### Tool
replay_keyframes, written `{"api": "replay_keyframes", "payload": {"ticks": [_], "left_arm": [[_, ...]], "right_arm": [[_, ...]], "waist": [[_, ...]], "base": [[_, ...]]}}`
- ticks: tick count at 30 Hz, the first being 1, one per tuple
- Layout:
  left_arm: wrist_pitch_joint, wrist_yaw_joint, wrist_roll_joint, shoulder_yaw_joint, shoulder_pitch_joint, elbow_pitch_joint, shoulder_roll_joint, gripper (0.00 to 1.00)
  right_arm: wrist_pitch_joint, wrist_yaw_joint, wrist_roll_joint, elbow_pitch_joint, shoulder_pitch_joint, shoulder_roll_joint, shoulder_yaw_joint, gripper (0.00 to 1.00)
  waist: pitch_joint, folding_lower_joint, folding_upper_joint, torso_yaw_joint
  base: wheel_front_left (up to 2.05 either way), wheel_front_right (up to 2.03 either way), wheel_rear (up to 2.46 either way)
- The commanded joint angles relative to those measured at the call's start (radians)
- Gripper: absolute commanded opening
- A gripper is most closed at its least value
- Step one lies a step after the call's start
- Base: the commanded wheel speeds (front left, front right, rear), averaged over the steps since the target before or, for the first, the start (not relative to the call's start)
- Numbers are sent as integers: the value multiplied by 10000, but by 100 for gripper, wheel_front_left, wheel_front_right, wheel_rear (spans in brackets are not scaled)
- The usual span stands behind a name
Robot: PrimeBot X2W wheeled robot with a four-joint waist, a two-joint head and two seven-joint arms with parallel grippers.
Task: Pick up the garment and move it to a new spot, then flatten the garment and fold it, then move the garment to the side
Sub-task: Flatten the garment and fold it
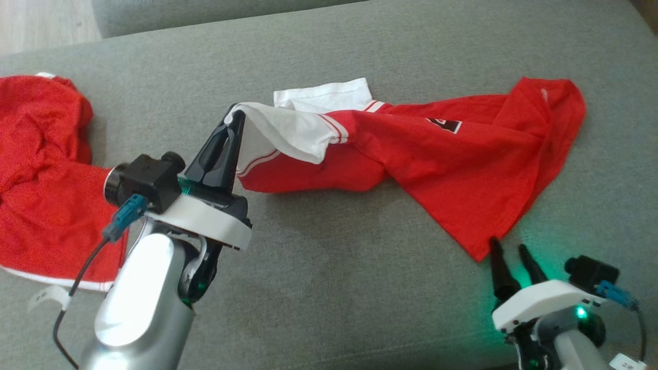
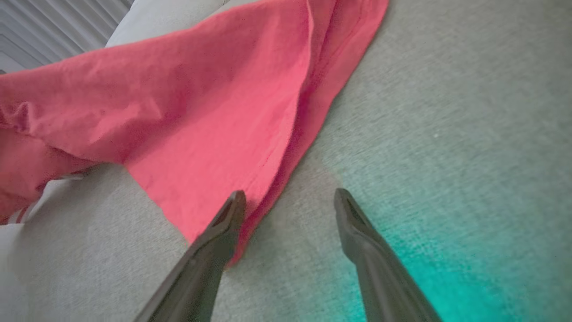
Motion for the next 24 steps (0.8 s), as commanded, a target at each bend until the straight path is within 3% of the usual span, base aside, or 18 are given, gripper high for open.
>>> {"api": "replay_keyframes", "payload": {"ticks": [1,18,19,20,24], "left_arm": [[-51,25,134,473,-230,-356,92,0],[-51,-195,391,715,-281,-185,-361,0],[-51,-201,402,734,-278,-173,-368,0],[-51,-206,414,754,-274,-162,-373,0],[-51,-217,470,840,-258,-158,-387,0]], "right_arm": [[97,19,187,-157,-120,-68,428,100],[1075,19,849,174,-251,-68,1740,100],[1154,19,828,189,-260,-68,1776,42],[1220,19,777,190,-282,-68,1808,0],[1224,19,524,44,-385,-68,1728,0]], "waist": [[-16,0,0,-43],[-250,0,0,320],[-265,0,0,331],[-278,0,0,340],[-334,0,0,364]], "base": [[0,0,0],[0,0,0],[0,0,0],[0,0,0],[0,0,0]]}}
